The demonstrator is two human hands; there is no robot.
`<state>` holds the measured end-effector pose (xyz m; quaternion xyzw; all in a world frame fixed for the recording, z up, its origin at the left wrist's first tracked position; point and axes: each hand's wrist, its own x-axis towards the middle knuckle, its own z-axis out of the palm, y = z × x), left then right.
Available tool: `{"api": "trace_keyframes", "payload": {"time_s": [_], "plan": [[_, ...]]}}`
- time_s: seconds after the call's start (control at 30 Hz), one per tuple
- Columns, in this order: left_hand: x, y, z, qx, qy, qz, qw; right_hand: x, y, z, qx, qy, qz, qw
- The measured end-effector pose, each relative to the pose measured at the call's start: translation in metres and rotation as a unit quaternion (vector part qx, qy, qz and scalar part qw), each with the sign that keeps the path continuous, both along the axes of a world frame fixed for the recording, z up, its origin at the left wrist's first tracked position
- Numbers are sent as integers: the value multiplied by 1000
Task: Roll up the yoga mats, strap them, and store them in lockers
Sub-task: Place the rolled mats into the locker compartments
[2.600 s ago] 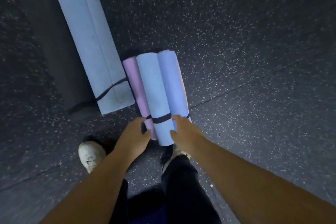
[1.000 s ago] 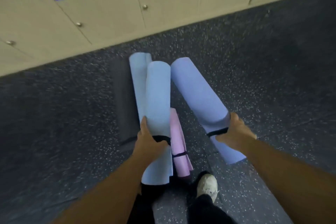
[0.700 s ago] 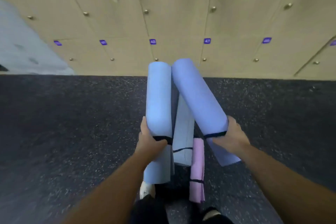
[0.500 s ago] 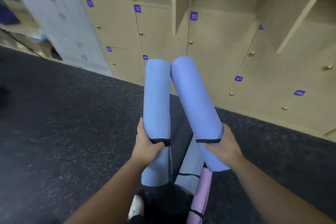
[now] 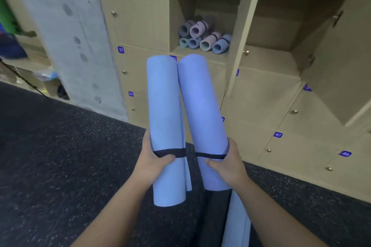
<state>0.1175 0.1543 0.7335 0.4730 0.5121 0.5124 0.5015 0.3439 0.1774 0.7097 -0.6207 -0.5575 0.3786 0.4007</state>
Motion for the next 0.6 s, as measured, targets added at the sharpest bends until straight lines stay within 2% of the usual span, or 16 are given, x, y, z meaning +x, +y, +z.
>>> {"api": "trace_keyframes", "payload": {"time_s": [0.13, 0.33, 0.43, 0.6], "plan": [[-66, 45, 36, 26, 52, -11, 998, -53, 30, 28, 24, 19, -32, 999], [-98, 84, 63, 72, 33, -39, 996, -84, 64, 67, 63, 5, -57, 996], [-111, 103, 64, 44, 10, -37, 998, -90, 88, 78, 65, -10, -66, 996], [-132, 142, 65, 3, 25, -45, 999, -101, 133, 81, 48, -18, -67, 996]]}}
